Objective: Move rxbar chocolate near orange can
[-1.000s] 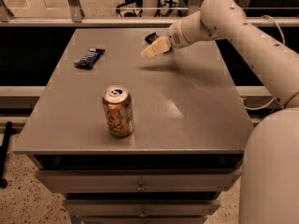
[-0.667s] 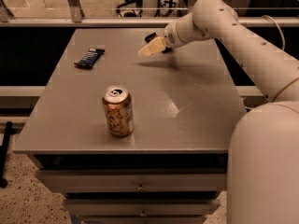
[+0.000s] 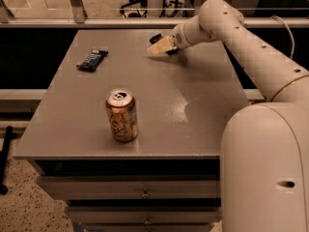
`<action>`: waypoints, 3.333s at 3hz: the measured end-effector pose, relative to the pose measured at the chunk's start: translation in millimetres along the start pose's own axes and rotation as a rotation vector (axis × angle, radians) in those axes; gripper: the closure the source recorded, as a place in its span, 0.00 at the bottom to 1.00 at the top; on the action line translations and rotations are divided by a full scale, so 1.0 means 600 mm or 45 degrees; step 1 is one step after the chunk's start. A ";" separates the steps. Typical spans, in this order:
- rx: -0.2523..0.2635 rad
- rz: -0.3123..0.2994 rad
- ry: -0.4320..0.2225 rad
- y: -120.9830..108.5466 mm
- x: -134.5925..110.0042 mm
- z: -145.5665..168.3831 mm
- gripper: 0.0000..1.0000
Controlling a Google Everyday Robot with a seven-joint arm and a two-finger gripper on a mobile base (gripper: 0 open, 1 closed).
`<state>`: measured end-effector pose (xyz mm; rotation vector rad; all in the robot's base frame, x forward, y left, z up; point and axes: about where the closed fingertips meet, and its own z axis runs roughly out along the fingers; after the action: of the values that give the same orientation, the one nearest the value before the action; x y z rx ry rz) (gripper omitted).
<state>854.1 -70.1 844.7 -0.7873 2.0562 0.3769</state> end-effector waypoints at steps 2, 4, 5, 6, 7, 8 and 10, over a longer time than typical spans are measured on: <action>0.012 0.072 -0.025 -0.018 0.003 0.001 0.57; -0.018 0.023 -0.088 0.004 -0.021 -0.027 1.00; -0.109 -0.040 -0.126 0.037 -0.029 -0.066 1.00; -0.238 -0.128 -0.121 0.079 -0.007 -0.125 1.00; -0.415 -0.259 -0.074 0.132 0.045 -0.194 1.00; -0.564 -0.382 -0.017 0.174 0.094 -0.234 1.00; -0.878 -0.585 0.018 0.286 0.156 -0.287 1.00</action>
Offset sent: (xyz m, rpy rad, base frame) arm 0.0066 -0.0183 0.0072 0.0657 -0.0054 -0.0556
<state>593.8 -68.6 861.2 -1.6334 1.6760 0.8294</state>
